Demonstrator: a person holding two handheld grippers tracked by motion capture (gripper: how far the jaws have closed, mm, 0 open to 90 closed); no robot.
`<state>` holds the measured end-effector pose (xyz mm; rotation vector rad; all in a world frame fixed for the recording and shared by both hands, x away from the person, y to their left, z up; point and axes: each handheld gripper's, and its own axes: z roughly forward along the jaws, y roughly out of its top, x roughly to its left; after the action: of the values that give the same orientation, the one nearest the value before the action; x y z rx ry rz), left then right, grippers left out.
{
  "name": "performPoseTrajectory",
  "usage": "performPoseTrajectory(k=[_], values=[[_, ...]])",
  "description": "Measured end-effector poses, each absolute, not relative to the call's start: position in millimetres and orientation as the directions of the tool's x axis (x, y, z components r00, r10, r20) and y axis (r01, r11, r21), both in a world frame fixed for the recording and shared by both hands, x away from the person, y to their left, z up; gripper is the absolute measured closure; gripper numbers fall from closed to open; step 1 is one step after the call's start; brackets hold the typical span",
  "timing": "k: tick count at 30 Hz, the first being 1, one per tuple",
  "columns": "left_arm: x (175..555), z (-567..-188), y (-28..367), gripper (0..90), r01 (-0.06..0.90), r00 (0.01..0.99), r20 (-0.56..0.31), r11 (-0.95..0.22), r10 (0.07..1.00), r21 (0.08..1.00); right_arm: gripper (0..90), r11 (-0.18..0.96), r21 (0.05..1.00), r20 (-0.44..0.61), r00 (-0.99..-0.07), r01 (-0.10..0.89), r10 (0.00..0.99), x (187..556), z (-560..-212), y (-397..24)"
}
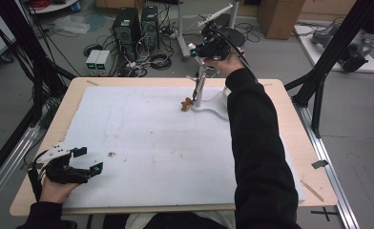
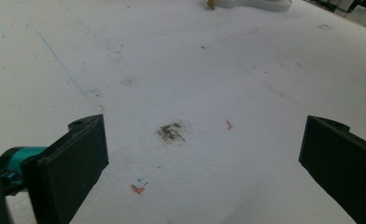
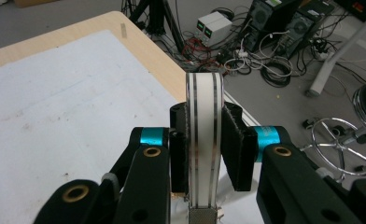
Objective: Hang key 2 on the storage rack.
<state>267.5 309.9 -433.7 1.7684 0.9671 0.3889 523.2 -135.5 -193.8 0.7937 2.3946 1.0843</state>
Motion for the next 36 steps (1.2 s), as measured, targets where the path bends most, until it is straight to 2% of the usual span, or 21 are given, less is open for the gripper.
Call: performPoseTrajectory(k=[3,4,5,6,7,8,9,10,11,12,13,15,16,18,19,26,36], values=[[267.5,-433.8,309.6,1.7,0.426,0.623,-0.179,-0.138,0.761,0.894,69.6,0.532,0.775,-0.106,-0.76,0.341,0.641,522.4,-197.5,-140.2],[267.5,-433.8,309.5,1.7,0.426,0.622,-0.18,-0.137,0.762,0.894,60.7,0.526,0.783,-0.105,-0.764,0.331,0.637,519.6,-199.4,-142.6],[267.6,-433.8,309.5,1.7,0.425,0.623,-0.179,-0.137,0.762,0.895,60.7,0.526,0.783,-0.105,-0.764,0.331,0.637,519.6,-199.4,-142.6],[267.8,-433.8,309.5,1.7,0.424,0.623,-0.178,-0.137,0.762,0.895,52.7,0.52,0.794,-0.106,-0.771,0.315,0.628,514.9,-200.0,-144.8],[267.8,-433.7,309.4,1.7,0.424,0.623,-0.177,-0.138,0.762,0.895,52.7,0.52,0.794,-0.106,-0.771,0.315,0.628,514.9,-200.0,-144.8],[267.9,-433.5,308.8,1.7,0.423,0.623,-0.178,-0.137,0.762,0.896,45.3,0.518,0.8,-0.105,-0.777,0.304,0.62,510.6,-200.2,-147.2],[267.9,-433.5,308.8,1.7,0.423,0.623,-0.178,-0.137,0.762,0.896,45.3,0.518,0.8,-0.105,-0.777,0.304,0.62,510.6,-200.2,-147.2],[267.9,-433.4,308.8,1.7,0.422,0.625,-0.175,-0.141,0.761,0.895,34.9,0.52,0.799,-0.105,-0.781,0.302,0.616,506.6,-200.1,-149.5],[267.9,-433.4,308.4,1.7,0.424,0.625,-0.177,-0.14,0.76,0.895,34.9,0.52,0.799,-0.105,-0.781,0.302,0.616,506.6,-200.1,-149.5],[268.0,-433.4,308.3,1.7,0.422,0.625,-0.174,-0.142,0.761,0.895,24.1,0.514,0.803,-0.095,-0.785,0.303,0.612,503.0,-199.7,-152.5],[268.0,-433.4,308.3,1.7,0.422,0.625,-0.174,-0.142,0.761,0.895,24.1,0.514,0.803,-0.095,-0.785,0.303,0.612,503.0,-199.7,-152.5],[267.9,-433.1,308.2,1.7,0.418,0.619,-0.173,-0.135,0.766,0.898,11.9,0.512,0.804,-0.099,-0.78,0.303,0.618,499.5,-199.4,-155.5],[268.0,-432.9,308.9,1.7,0.418,0.619,-0.171,-0.138,0.766,0.898,8.7,0.521,0.801,-0.119,-0.773,0.296,0.623,496.4,-198.6,-158.2],[268.1,-432.8,309.1,1.7,0.418,0.619,-0.169,-0.14,0.767,0.898,7.4,0.517,0.806,-0.124,-0.772,0.288,0.624,494.9,-198.2,-159.3],[267.9,-432.9,308.8,1.7,0.419,0.619,-0.171,-0.139,0.767,0.897,0.3,0.503,0.814,-0.12,-0.765,0.289,0.633,492.9,-197.7,-161.1],[267.8,-432.8,308.5,1.7,0.421,0.62,-0.173,-0.138,0.766,0.896,0.5,0.494,0.802,-0.098,-0.74,0.337,0.665,482.8,-204.9,-173.0],[267.2,-432.5,308.3,1.7,0.42,0.619,-0.174,-0.136,0.766,0.897,0.6,0.511,0.783,-0.111,-0.727,0.356,0.678,467.2,-200.1,-181.7]])
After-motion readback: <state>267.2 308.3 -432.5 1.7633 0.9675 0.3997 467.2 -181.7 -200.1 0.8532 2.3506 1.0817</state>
